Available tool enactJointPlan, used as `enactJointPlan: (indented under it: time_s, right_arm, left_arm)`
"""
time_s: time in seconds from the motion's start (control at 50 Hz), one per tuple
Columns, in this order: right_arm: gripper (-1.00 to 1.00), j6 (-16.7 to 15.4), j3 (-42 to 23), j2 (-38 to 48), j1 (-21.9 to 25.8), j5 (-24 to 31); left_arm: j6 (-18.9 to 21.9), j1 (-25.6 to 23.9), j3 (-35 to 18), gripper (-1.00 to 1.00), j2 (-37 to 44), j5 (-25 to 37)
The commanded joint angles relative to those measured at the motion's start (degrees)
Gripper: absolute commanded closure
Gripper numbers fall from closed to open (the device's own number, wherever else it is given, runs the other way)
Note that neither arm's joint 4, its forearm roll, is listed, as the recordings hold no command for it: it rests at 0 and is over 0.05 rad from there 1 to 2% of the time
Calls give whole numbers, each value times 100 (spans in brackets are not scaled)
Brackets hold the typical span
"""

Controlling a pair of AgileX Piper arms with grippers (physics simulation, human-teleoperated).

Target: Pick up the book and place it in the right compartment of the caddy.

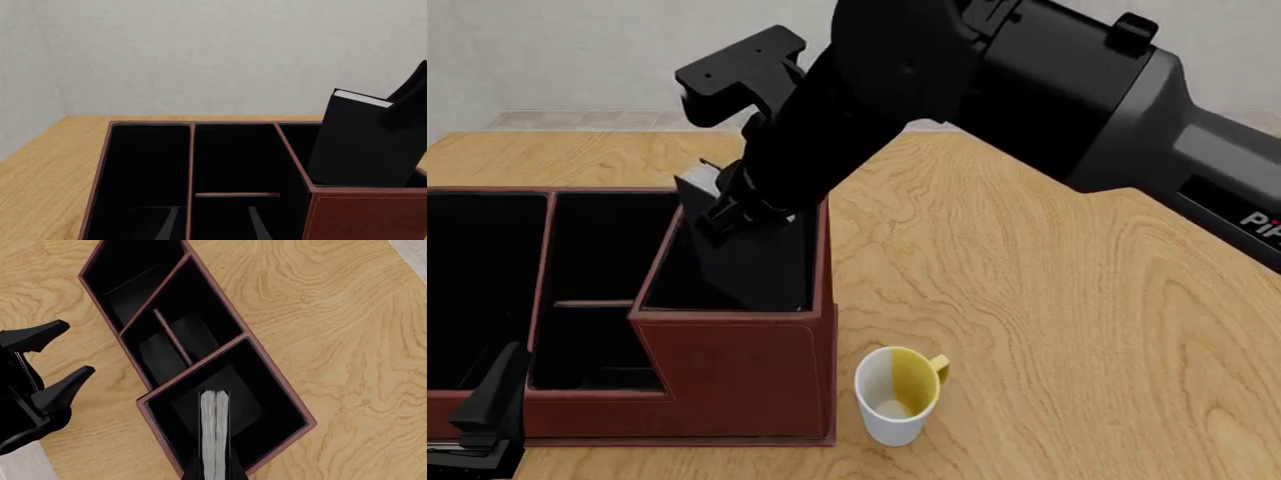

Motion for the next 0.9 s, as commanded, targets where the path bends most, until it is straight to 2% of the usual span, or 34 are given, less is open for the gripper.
enactJointPlan:
  time_s: [0.02, 0.9]
  right_arm:
    - [100, 73, -26, -17, -29, -77]
    - [100, 211, 199, 29, -4, -339]
  left_arm:
    - [-1, 0, 0, -100, 0, 0]
    - [0, -1, 0, -100, 0, -1]
